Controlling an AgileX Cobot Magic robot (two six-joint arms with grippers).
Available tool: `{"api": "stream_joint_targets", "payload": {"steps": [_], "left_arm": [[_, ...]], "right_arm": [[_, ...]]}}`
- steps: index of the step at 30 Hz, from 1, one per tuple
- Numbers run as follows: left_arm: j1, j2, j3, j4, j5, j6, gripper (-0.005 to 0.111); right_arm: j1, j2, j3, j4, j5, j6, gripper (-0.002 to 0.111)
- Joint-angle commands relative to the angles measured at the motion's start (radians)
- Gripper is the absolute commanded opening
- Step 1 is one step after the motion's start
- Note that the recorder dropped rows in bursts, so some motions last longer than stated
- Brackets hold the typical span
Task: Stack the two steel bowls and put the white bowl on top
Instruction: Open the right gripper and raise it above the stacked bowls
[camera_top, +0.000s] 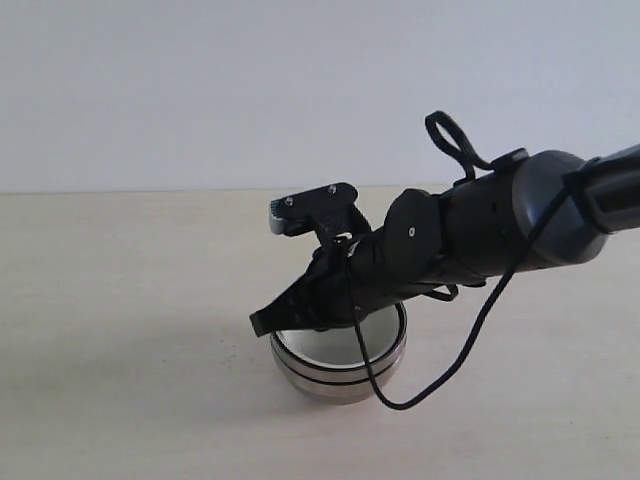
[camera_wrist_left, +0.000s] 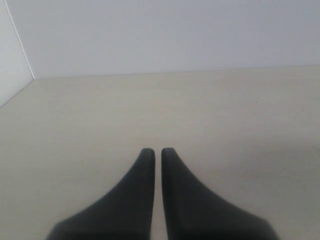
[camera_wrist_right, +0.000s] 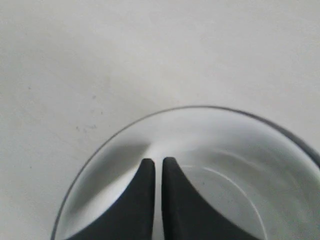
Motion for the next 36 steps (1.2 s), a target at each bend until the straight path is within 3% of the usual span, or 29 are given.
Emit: {"api": "stream_joint_targets", "payload": {"steps": [1, 14, 23, 36], "left_arm": [[0.001, -0.003, 0.003, -0.003, 0.000, -0.011, 0.004], [0.001, -0.003, 0.003, -0.003, 0.000, -0.011, 0.004], [0.001, -0.003, 0.003, -0.003, 0.000, -0.011, 0.004], [0.001, -0.003, 0.003, -0.003, 0.000, -0.011, 0.004]], "right_arm": [[0.001, -0.053, -0.002, 0.005, -0.022, 0.020, 0.000], [0.001, -0.054, -0.002, 0.026, -0.062, 0.107, 0.000], [0.092, -0.054, -0.002, 0.032, -0.140, 0.032, 0.000], [0.090, 0.015, -0.002, 0.032, -0.120, 0.034, 0.000]]}}
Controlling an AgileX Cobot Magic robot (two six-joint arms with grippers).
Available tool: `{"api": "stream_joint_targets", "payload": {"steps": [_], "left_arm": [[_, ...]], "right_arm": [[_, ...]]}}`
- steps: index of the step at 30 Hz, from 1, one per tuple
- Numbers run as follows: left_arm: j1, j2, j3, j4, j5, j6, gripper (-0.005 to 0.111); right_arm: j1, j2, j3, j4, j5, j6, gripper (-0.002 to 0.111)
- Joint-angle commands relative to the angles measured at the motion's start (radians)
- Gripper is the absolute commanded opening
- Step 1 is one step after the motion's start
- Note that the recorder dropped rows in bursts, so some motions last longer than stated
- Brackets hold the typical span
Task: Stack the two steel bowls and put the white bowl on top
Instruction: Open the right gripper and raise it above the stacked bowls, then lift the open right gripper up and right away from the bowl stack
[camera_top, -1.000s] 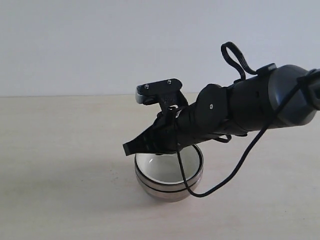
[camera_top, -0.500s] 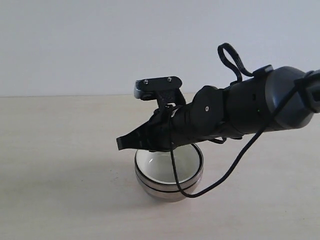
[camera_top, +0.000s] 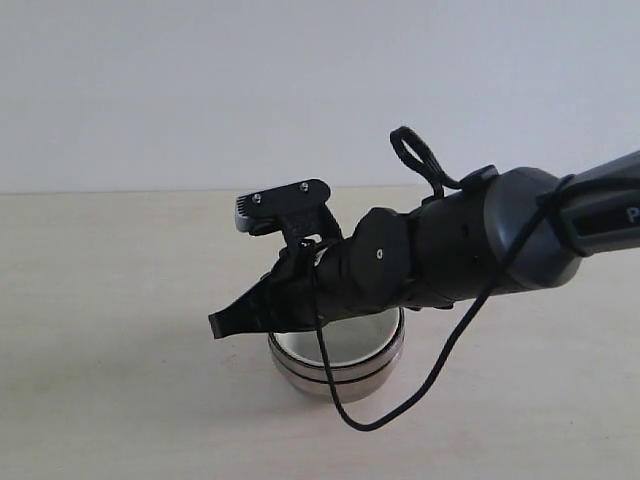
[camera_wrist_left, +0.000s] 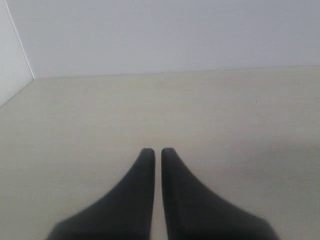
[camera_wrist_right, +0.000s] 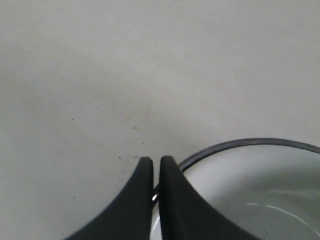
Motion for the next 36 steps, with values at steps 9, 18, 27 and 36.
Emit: {"api": "stream_joint_targets", "payload": {"steps": [9, 18, 27, 36], "left_arm": [[0.001, -0.003, 0.003, -0.003, 0.000, -0.011, 0.004], [0.001, -0.003, 0.003, -0.003, 0.000, -0.011, 0.004], [0.001, -0.003, 0.003, -0.003, 0.000, -0.011, 0.004], [0.001, -0.003, 0.003, -0.003, 0.000, -0.011, 0.004]], "right_arm": [[-0.001, -0.005, -0.002, 0.002, 0.000, -0.013, 0.000], [-0.001, -0.131, -0.002, 0.000, 0.061, -0.079, 0.000], [-0.037, -0.213, 0.000, -0.010, 0.238, -0.100, 0.000], [-0.243, -0.213, 0.000, -0.112, 0.502, -0.002, 0.000]]}}
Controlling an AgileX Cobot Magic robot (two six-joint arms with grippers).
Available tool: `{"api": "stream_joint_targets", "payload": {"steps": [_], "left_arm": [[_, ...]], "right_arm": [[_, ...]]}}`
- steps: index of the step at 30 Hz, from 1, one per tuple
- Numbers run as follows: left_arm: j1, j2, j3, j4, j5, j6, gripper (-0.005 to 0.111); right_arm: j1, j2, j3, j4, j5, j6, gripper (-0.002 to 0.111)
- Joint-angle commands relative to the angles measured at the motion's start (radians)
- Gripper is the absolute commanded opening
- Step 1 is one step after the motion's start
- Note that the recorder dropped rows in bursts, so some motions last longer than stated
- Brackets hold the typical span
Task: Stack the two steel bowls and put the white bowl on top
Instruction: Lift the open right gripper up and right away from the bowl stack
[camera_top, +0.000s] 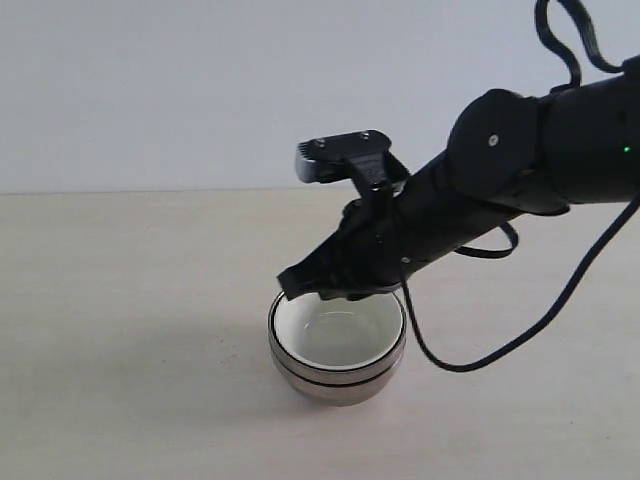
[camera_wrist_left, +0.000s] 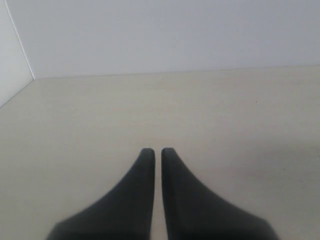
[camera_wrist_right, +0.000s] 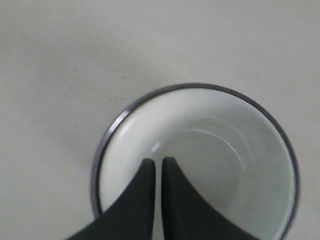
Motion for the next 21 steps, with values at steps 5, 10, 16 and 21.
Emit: {"api": "stream_joint_targets", "payload": {"steps": [5, 10, 16, 21], "left_arm": [[0.001, -0.003, 0.003, -0.003, 0.000, -0.011, 0.004], [0.001, -0.003, 0.003, -0.003, 0.000, -0.011, 0.004], [0.001, -0.003, 0.003, -0.003, 0.000, -0.011, 0.004], [0.001, -0.003, 0.003, -0.003, 0.000, -0.011, 0.004]], "right_arm": [[-0.098, -0.011, 0.000, -0.166, 0.114, 0.112, 0.000], [-0.098, -0.009, 0.000, -0.187, 0.113, 0.131, 0.000], [-0.098, -0.001, 0.039, -0.195, 0.093, 0.142, 0.000], [-0.098, -0.001, 0.076, -0.202, 0.058, 0.142, 0.000]]}}
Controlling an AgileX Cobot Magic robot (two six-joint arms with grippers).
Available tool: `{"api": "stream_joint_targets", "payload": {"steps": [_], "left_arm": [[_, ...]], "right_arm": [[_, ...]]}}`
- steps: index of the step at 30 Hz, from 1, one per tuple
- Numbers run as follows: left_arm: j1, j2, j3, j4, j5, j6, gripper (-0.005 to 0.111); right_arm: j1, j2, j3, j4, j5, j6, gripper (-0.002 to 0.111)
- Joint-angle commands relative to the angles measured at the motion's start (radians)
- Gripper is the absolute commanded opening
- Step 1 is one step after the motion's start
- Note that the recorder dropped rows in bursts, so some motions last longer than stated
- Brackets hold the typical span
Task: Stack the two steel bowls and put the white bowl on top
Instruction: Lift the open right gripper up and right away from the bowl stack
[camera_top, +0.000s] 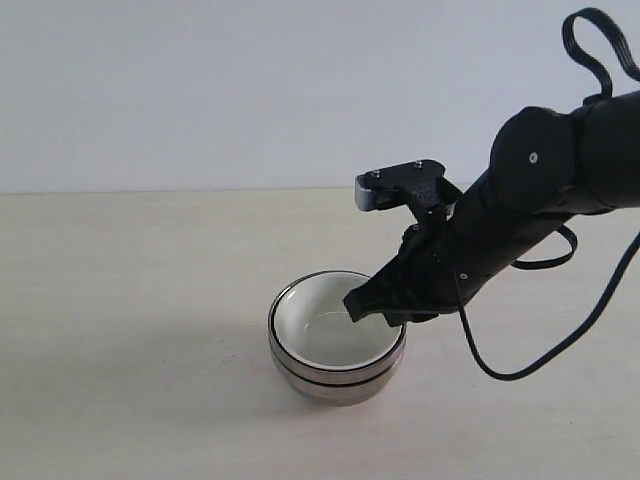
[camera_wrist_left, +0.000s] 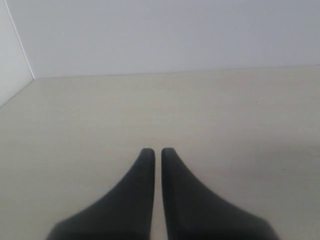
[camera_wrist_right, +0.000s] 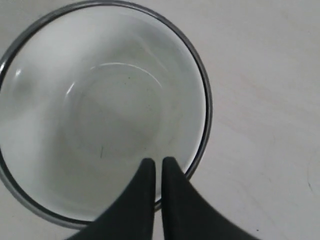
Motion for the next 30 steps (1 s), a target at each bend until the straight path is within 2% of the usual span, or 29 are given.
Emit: {"api": "stream_joint_targets", "payload": {"steps": [1, 30], "left_arm": [[0.001, -0.003, 0.003, -0.003, 0.000, -0.011, 0.004], [0.001, -0.003, 0.003, -0.003, 0.000, -0.011, 0.004]], "right_arm": [[-0.006, -0.003, 0.019, -0.012, -0.028, 0.003, 0.000], [-0.004, -0.020, 0.058, 0.014, -0.096, 0.013, 0.000]]}}
